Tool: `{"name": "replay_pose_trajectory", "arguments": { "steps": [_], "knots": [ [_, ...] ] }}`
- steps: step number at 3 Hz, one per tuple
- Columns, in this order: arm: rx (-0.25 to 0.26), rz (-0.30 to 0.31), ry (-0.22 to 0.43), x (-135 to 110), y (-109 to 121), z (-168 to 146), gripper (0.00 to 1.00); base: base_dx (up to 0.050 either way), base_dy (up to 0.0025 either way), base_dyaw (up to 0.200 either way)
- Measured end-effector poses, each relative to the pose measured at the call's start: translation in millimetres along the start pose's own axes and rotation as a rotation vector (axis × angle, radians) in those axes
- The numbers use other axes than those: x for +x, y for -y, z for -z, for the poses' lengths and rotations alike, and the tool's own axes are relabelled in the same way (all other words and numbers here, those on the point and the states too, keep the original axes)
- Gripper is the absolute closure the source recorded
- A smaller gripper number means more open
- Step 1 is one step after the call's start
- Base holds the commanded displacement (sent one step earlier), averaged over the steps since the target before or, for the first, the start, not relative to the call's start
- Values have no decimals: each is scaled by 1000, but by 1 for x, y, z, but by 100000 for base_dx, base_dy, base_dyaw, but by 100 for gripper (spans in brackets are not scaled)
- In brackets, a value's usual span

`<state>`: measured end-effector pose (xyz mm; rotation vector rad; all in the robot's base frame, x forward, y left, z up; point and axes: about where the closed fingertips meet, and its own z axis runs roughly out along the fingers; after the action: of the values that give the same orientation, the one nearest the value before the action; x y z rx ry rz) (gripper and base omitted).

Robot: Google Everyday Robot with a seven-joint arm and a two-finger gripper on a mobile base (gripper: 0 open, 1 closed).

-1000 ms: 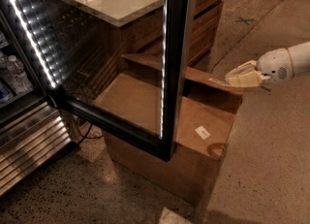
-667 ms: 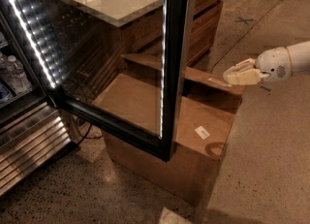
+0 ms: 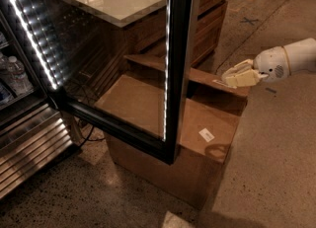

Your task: Close right fridge door

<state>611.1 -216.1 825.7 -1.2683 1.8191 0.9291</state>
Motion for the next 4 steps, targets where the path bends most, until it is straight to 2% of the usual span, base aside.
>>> {"name": "replay_pose_trajectory", "arguments": {
  "steps": [3, 4],
  "knots": [
    [-117, 58, -171, -15, -20, -69, 100, 0, 0, 0],
    [-117, 58, -171, -15, -20, -69, 100, 0, 0, 0]
  ]
}}
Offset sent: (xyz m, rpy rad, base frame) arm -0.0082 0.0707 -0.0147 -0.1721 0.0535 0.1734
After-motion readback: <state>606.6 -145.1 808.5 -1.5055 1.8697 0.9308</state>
